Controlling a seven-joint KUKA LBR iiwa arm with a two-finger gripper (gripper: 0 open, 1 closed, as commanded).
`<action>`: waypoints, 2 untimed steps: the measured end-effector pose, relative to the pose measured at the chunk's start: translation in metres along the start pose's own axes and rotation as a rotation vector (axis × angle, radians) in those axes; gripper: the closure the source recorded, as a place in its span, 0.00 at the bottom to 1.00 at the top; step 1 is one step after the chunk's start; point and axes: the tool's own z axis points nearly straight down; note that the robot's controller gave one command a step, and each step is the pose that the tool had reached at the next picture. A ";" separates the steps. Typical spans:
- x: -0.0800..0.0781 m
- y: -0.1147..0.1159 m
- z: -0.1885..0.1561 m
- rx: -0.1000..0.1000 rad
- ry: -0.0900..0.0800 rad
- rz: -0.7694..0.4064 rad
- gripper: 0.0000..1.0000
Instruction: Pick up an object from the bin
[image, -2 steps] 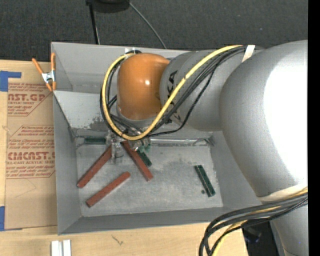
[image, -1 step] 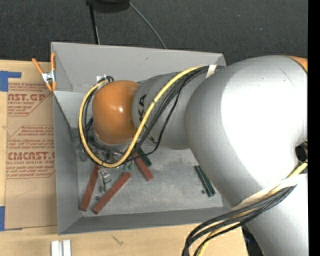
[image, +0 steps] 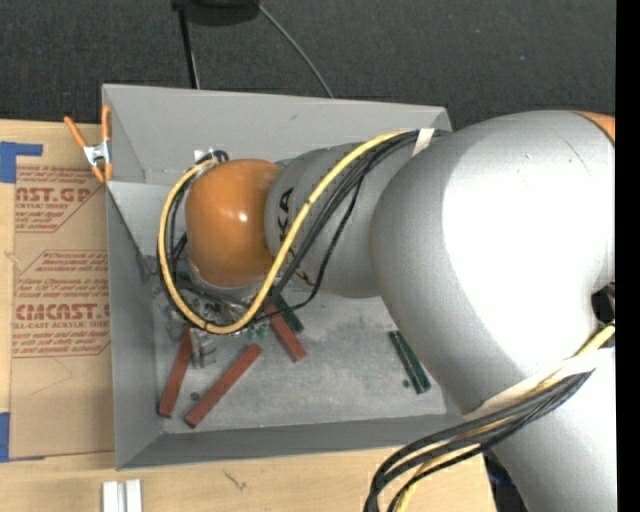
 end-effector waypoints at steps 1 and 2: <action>0.000 0.000 0.000 0.000 0.000 0.000 1.00; -0.011 -0.006 -0.160 -0.001 -0.005 -0.026 1.00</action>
Offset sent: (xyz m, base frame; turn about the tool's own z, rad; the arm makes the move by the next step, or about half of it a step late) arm 0.0116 -0.0022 0.1593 -0.0255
